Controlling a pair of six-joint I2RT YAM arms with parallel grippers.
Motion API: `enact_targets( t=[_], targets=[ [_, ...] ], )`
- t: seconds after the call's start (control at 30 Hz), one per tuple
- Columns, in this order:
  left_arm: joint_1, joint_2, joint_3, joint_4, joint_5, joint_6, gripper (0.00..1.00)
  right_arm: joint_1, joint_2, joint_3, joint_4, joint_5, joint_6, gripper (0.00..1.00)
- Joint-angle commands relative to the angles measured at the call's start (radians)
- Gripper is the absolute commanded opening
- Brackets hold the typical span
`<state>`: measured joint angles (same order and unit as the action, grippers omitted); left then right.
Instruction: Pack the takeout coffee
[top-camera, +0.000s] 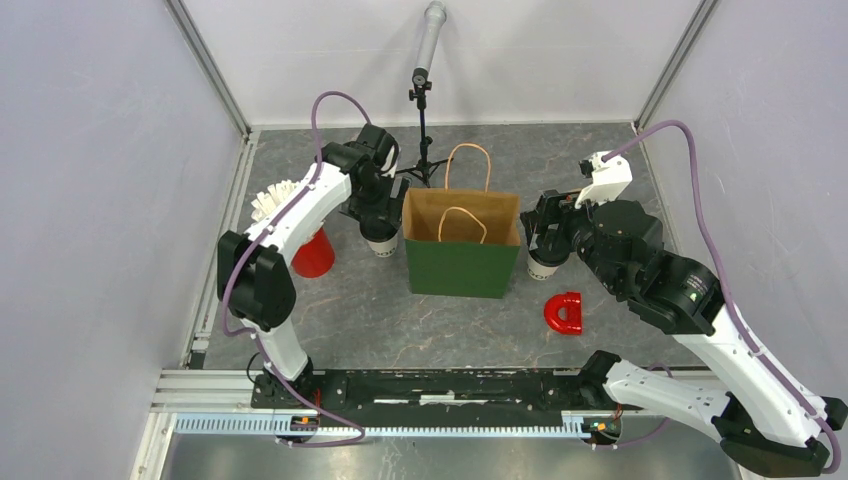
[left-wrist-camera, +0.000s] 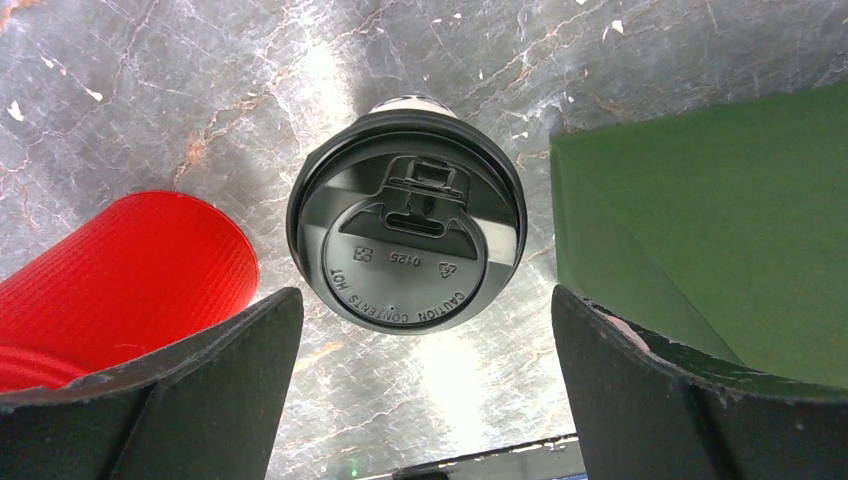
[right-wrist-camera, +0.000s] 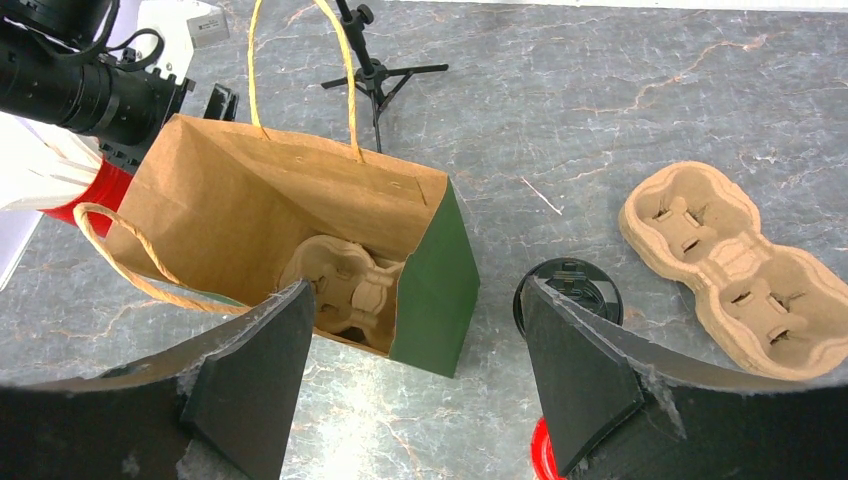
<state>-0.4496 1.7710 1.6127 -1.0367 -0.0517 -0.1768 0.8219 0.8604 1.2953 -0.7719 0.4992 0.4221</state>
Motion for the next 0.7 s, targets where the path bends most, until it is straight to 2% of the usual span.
enact_targets(
  t=[0.0, 0.67],
  targets=[
    [-0.006, -0.029, 0.043, 0.013, -0.027, 0.039, 1.0, -0.003, -0.004, -0.005, 0.043, 0.013, -0.009, 0.82],
    [-0.02, 0.006, -0.016, 0.072, -0.014, 0.059, 0.93, -0.003, -0.022, -0.012, 0.039, 0.031, 0.002, 0.82]
  ],
)
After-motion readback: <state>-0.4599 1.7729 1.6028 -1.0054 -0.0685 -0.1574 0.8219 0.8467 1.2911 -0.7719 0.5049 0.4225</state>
